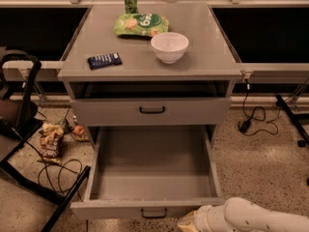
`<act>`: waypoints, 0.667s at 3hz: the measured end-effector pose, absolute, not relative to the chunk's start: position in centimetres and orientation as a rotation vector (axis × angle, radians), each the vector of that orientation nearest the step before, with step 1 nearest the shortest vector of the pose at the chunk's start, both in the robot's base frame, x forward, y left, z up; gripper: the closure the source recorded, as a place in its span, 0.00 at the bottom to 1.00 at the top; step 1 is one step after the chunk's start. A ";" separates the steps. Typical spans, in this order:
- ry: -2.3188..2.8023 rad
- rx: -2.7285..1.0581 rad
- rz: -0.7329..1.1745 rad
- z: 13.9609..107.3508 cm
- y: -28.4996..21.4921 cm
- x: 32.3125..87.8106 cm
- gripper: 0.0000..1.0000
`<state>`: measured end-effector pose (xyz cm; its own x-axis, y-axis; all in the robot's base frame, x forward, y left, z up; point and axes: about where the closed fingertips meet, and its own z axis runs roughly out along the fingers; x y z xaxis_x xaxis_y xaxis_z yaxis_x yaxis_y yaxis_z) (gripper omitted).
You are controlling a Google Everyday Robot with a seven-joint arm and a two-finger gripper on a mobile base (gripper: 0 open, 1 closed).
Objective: Close middle drawer
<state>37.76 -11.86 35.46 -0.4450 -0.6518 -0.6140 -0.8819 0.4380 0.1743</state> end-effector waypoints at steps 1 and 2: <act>2.181 -1.269 0.666 34.9 -11.3 39.6 1.00; 2.136 -1.254 0.653 35.6 -10.9 41.9 1.00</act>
Offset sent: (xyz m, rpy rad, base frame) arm 0.0726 0.0118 0.0118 0.0820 -0.1477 -0.0250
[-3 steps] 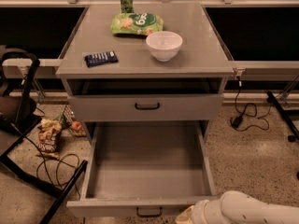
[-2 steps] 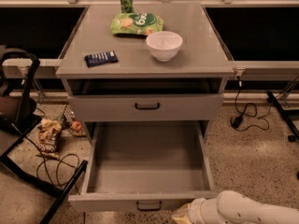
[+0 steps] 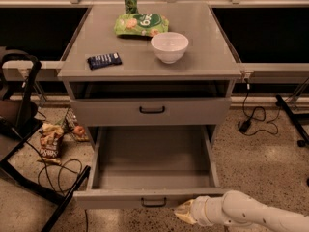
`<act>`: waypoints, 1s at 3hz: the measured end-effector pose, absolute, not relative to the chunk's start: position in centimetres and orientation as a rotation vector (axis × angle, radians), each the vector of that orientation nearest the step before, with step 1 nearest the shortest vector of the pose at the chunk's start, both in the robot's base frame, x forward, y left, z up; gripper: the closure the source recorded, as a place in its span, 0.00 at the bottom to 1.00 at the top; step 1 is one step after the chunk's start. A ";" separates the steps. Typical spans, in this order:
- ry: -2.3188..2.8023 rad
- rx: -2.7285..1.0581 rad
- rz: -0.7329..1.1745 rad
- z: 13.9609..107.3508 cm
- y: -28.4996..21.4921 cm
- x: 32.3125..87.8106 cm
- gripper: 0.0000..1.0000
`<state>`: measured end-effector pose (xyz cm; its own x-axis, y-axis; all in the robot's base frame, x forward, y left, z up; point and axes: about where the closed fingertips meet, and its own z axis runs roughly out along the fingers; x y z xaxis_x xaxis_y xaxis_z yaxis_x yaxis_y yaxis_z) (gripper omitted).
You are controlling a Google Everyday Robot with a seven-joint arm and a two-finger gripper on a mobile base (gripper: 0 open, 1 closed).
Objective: Close middle drawer
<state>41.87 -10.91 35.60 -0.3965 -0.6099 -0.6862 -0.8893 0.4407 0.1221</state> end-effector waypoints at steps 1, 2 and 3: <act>2.082 -1.253 0.633 37.6 -10.4 45.3 1.00; 2.082 -1.253 0.633 37.6 -10.4 45.4 1.00; 2.054 -1.253 0.621 39.3 -9.4 49.9 1.00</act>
Offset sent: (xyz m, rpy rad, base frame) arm 0.1443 0.0139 0.0727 0.0266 -0.1551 0.0043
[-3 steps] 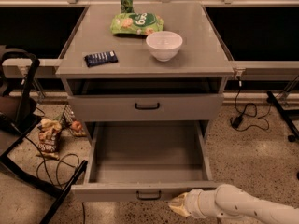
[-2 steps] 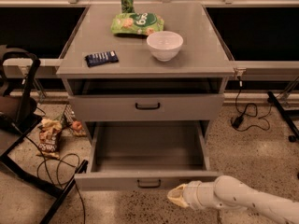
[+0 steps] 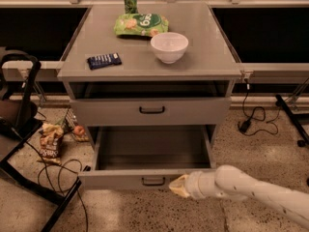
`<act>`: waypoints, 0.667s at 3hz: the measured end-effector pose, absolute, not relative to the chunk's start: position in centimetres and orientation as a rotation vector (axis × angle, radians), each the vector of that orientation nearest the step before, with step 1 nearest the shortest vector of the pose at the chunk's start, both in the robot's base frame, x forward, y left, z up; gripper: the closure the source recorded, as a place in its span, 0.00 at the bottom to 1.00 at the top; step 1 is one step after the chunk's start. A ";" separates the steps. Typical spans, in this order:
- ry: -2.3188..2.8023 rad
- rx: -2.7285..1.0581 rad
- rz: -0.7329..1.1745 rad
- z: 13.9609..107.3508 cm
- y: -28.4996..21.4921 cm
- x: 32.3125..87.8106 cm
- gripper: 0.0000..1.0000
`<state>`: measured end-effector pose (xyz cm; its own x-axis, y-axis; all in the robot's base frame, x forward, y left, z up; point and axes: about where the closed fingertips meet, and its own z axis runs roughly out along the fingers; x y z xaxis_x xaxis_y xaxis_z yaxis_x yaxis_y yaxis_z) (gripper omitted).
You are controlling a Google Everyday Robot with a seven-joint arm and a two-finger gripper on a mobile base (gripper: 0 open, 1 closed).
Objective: Close middle drawer
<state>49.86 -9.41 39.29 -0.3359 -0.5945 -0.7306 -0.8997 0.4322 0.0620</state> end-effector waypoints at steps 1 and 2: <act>2.034 -1.252 0.613 40.5 -8.6 52.8 1.00; 2.007 -1.245 0.604 42.3 -7.3 57.4 1.00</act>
Offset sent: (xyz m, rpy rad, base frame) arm 0.1334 0.0321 0.0535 0.0284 -0.0812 -0.0106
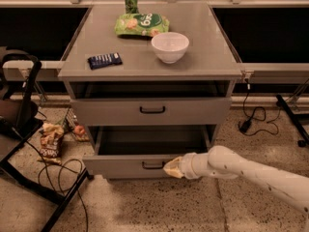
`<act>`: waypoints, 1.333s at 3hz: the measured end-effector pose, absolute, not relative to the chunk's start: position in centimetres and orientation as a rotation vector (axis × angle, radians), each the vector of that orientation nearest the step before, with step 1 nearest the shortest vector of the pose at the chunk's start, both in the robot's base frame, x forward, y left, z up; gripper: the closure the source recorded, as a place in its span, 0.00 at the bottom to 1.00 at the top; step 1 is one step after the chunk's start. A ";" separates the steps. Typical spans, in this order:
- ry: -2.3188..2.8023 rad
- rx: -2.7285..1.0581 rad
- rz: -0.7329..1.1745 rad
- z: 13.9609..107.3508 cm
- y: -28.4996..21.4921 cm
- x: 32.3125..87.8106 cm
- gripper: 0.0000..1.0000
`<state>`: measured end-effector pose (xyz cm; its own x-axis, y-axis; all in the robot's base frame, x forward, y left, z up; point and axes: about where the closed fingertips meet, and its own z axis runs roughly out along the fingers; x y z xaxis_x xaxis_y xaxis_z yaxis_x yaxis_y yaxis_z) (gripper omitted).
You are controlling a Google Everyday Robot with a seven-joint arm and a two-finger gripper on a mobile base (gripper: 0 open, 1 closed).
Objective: Close middle drawer
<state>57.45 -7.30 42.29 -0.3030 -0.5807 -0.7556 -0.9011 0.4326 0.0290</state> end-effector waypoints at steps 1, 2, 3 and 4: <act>1.991 -1.229 0.595 43.5 -6.5 60.3 1.00; 1.991 -1.208 0.585 44.0 -6.3 61.9 1.00; 1.991 -1.208 0.585 44.0 -6.3 61.9 0.81; 1.991 -1.208 0.585 44.0 -6.3 61.9 0.57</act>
Offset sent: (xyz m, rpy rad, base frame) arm 0.0650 0.0087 0.0264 0.0170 -0.0399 -0.0578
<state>61.86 -6.26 44.04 -0.2983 -0.5609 -0.7723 -0.8894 0.4569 0.0118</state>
